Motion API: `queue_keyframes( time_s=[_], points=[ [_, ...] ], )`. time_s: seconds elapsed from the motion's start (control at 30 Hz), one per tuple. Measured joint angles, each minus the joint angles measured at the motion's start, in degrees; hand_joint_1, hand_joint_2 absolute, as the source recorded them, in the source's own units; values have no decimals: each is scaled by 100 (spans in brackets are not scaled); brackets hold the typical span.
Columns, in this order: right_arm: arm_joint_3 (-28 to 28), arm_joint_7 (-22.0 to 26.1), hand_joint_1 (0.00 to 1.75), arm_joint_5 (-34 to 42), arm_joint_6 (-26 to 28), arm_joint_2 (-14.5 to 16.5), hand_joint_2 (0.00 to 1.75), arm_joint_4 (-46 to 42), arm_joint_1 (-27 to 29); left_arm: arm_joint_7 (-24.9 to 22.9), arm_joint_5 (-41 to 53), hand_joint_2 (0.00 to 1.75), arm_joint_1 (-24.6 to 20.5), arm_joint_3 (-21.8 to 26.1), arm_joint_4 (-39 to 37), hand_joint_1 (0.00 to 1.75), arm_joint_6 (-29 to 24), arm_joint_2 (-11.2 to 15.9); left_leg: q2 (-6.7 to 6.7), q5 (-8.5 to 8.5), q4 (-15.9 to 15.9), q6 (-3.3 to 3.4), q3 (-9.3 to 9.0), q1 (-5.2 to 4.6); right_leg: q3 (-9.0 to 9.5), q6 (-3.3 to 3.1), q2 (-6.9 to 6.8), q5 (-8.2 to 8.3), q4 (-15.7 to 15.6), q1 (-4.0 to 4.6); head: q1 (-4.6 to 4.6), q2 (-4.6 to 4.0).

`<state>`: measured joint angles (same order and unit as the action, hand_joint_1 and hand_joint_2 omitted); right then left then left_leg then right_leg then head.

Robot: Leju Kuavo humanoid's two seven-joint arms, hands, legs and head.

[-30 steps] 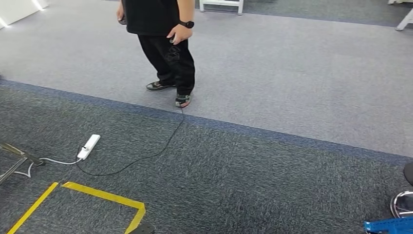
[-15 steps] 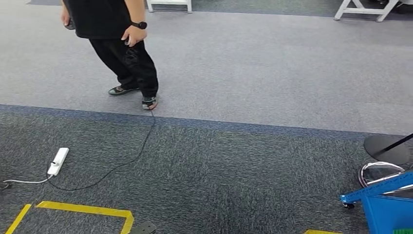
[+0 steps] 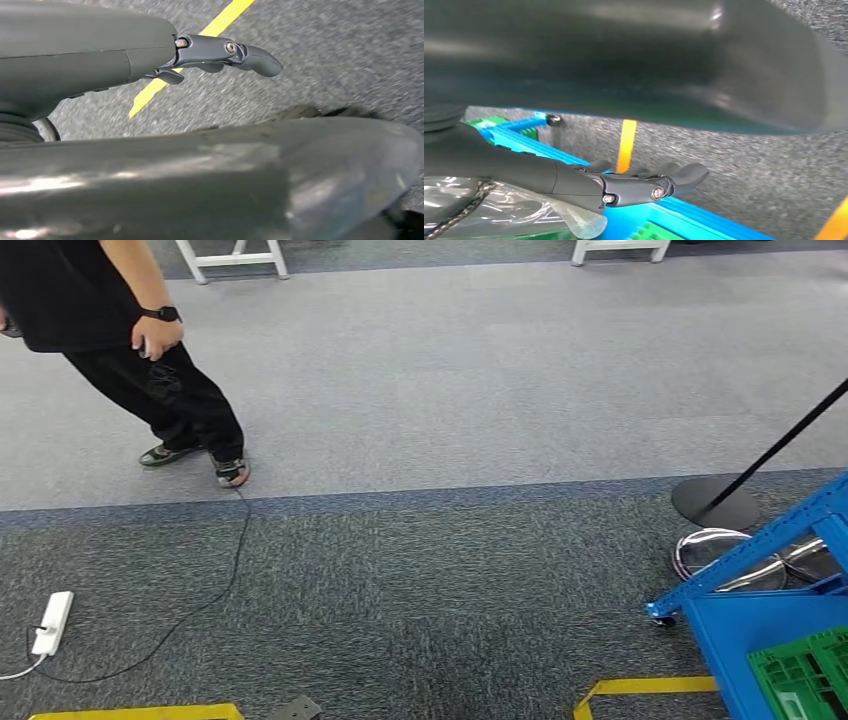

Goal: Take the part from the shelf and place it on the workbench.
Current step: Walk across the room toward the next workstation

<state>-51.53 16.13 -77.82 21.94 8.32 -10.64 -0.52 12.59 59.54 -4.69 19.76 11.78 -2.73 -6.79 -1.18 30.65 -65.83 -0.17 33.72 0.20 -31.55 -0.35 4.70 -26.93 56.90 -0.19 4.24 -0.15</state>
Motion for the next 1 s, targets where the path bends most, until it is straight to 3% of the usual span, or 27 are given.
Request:
queue_keyframes(
  time_s=[0.03, 0.1, 0.17, 0.2, 0.27, 0.3, 0.33, 0.4, 0.43, 0.47, 0.53, 0.6, 0.67, 0.7, 0.77, 0.83, 0.87, 0.9, 0.93, 1.0],
  points=[
    [-1, 1, 0, -1, 0, 3, 0, 0, -4, 0, 0, 0, -2, 0, 0, 0, -1, 4, -127, -177, 406, 30, -161, 4, -8, 13, 79, 2, 12, 4, -3, 0],
    [-2, 2, 0, -1, 0, 8, 0, 0, -16, 0, 0, 0, -5, 0, 0, 0, -1, 9, -296, -293, 826, 60, -322, 3, -55, 65, 214, 18, 26, -6, -3, 0],
    [-6, 2, 0, -1, 0, 8, 0, 0, -1, 1, 2, 0, -12, -1, 0, 0, -2, 8, -225, -301, 875, 82, -328, -3, -121, 144, 322, 45, 19, -26, -2, 0],
    [-10, 2, 0, -2, 0, 7, 0, 0, 17, 2, 3, 0, -21, -2, 0, 0, -3, 5, -163, -324, 913, 108, -337, 1, -161, 175, 260, 25, 45, -29, -6, 0],
    [-21, 3, 0, -4, -1, 8, 0, 1, 27, 6, 6, 0, -40, -4, 0, 0, -10, -6, -25, -371, 990, 168, -351, 16, -341, 220, -60, -191, 339, -15, -32, 0],
    [-24, 5, 0, -7, -2, 9, 0, 1, 15, 8, 7, 0, -40, -5, 0, 0, -12, -10, 59, -378, 1002, 185, -349, 12, -500, 237, -256, -391, 673, -15, -44, 0],
    [-26, 7, 0, -8, -3, 10, 0, 2, -2, 8, 9, 0, -33, -5, 0, 0, -13, -11, 146, -378, 1003, 194, -341, 7, -693, 261, -362, -598, 1073, -23, -55, 0],
    [-32, 4, 0, -9, -4, 9, 0, 2, -11, 4, 13, 87, -14, -4, 0, 0, -11, -11, 337, -373, 998, 192, -329, 3, -957, 311, -428, -802, 1656, -54, -56, 0],
    [-38, 1, 0, -9, -4, 7, 0, 2, -1, 0, 15, 131, -14, -4, 0, 0, -11, -13, 420, -369, 996, 184, -327, 8, -917, 335, -449, -730, 1617, -69, -58, 0],
    [-43, -3, 0, -10, -4, 3, 0, 2, 9, -6, 17, 175, -18, -5, 0, 0, -13, -18, 495, -360, 990, 169, -331, 17, -746, 355, -491, -565, 1334, -84, -59, 0],
    [-48, -6, 0, -14, -5, -3, 0, 1, 10, -17, 28, 175, -29, -6, 0, 0, -21, -26, 624, -327, 959, 111, -343, 22, -242, 379, -698, -223, 481, -101, -58, 0],
    [-49, -3, 0, -20, -6, -4, 0, 1, -11, -22, 40, 175, -40, -7, 0, 0, -26, -25, 721, -288, 919, 31, -360, 9, 16, 319, -821, -102, 48, -90, -46, 0],
    [-50, -1, 0, -23, -7, -4, 0, 2, -14, -22, 46, 175, -59, -10, 1, 0, -27, -27, 811, -275, 911, -37, -395, 9, -23, 215, -736, -102, 45, -72, -38, 0],
    [-51, -2, 0, -24, -7, -4, 0, 2, -4, -22, 48, 175, -73, -12, 1, 0, -27, -30, 787, -252, 895, -75, -410, 22, -26, 172, -679, -97, 42, -75, -35, 0],
    [-51, -4, 0, -25, -5, -5, 0, 2, -1, -21, 50, 175, -89, -21, 2, 0, -27, -35, 543, -47, 648, -133, -329, 45, -2, 92, -578, -72, 24, -89, -24, 0],
    [-52, -7, 0, -23, -3, -7, 0, 1, -20, -21, 50, 175, -73, -28, 2, 0, -27, -35, 250, 353, -88, -141, -10, 50, 4, 42, -452, -42, 19, -82, -10, 0],
    [-53, -7, 0, -22, -3, -7, 0, 0, -28, -22, 50, 175, -57, -31, 2, 0, -26, -35, 190, 524, -514, -129, 187, 47, -5, 28, -368, -33, 20, -68, -7, 0],
    [-53, -8, 0, -22, -3, -7, 0, -1, -29, -22, 50, 175, -42, -33, 2, 0, -26, -34, 171, 581, -789, -109, 325, 41, -8, 22, -281, -29, 22, -52, -7, 0],
    [-53, -10, 0, -22, -4, -6, 0, -1, -22, -21, 50, 175, -32, -36, 2, 0, -25, -33, 160, 517, -851, -80, 375, 34, -7, 18, -191, -27, 22, -36, -7, 0],
    [-53, -14, 0, -21, -4, -4, 0, 1, -9, -21, 50, 175, -28, -40, 2, 0, -25, -29, 57, 94, -273, 6, 167, 9, 3, 18, -20, -22, 23, -17, -8, 0]
  ],
)
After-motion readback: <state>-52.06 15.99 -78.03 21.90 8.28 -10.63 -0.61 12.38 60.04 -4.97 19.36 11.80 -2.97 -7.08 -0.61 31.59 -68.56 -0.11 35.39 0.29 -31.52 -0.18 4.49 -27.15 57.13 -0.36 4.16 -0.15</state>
